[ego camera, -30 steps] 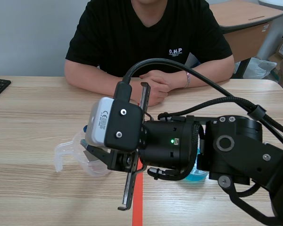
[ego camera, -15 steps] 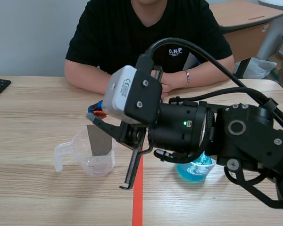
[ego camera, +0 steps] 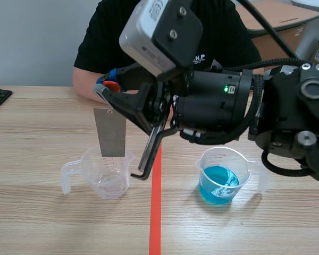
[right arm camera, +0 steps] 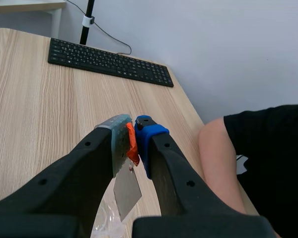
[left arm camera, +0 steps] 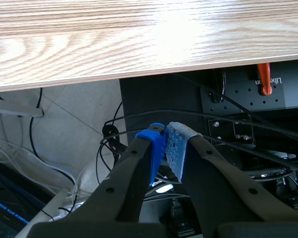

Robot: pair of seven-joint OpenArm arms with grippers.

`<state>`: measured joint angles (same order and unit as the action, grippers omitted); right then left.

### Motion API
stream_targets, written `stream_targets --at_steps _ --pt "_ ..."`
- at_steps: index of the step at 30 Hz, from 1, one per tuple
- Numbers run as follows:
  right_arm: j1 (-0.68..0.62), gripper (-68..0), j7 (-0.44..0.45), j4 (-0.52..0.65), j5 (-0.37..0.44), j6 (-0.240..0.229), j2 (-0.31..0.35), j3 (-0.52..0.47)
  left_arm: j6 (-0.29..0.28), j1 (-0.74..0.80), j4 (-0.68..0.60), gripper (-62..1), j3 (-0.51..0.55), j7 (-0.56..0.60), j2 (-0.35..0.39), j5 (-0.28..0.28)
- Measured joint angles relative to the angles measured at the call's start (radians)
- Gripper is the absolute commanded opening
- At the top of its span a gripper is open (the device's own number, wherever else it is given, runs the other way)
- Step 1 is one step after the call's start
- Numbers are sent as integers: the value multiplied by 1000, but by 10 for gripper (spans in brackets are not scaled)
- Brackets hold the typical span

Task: Do the redox reaction experiment.
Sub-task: 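Move the plate over the blue solution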

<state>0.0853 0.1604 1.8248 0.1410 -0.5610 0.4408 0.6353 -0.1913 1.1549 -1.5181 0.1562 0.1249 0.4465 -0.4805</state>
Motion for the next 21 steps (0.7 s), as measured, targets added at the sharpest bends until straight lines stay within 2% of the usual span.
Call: stream_targets --at_steps 3,9,16,19,21 --pt "0 -660 -72 47 47 -23 0 -28 0 0 0 -562 0 0 0 0" --pt "0 -660 -190 140 171 -24 23 -90 0 0 0 -562 0 0 0 0" --pt "0 -660 -233 237 297 -24 140 -159 0 0 0 -562 0 0 0 0" --pt "-3 -660 -237 249 350 -24 175 -214 0 0 0 -562 0 0 0 0" --pt "-15 -660 -238 249 362 -40 189 -266 0 0 0 -562 0 0 0 0"
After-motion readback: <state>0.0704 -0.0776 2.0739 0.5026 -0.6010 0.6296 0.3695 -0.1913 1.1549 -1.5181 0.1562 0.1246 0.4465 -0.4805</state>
